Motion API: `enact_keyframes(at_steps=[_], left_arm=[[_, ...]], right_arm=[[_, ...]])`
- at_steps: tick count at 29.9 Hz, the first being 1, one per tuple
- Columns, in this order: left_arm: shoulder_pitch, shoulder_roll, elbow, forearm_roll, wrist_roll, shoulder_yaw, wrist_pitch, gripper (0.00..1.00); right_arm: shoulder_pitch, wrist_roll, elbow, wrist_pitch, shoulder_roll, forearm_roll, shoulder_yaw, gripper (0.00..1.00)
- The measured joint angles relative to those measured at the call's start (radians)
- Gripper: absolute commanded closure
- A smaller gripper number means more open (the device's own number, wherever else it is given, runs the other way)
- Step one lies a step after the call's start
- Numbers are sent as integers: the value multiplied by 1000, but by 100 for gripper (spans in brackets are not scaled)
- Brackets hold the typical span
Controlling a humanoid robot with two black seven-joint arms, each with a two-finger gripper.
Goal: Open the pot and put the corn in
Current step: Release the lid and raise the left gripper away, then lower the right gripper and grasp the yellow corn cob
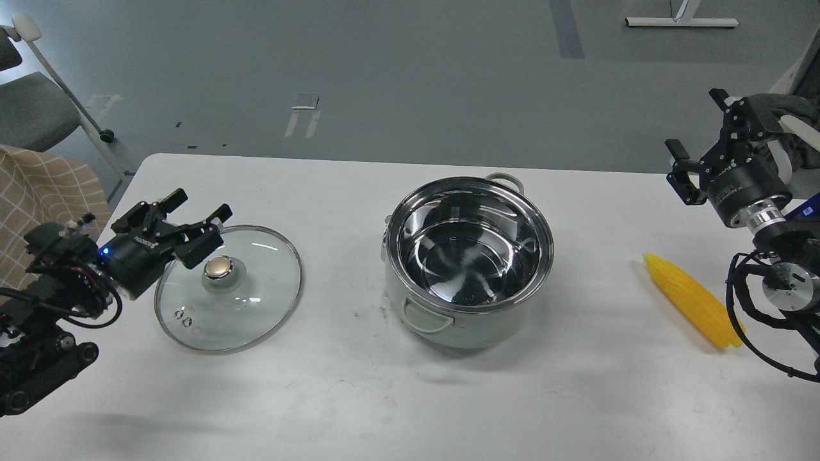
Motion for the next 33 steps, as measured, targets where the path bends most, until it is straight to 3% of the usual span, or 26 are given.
enact_keyframes(at_steps=[5,9,12,15,24,33], left_arm=[[-150,3,-19,-377,0,-10,-207,3],[-255,3,-21,-701,0,-10,-423,3],[-295,-1,-24,-894,0,-16,-564,3],[-303,-20,-29,-1006,0,-55,-653,3],[-295,-56,-64,-1046,0,-89,-690,3],[-285,-56,-93,-1045,0,-94,-685,3]], right_arm=[[20,0,77,-17,-114,-177,-10,2],[50,0,149,-18,-239,-338,-75,2],[82,0,191,-33,-326,-518,-146,2],[95,0,232,-81,-412,-752,-215,2],[90,0,280,-192,-533,-1314,-383,1],[86,0,138,-209,-413,-1424,-481,1]])
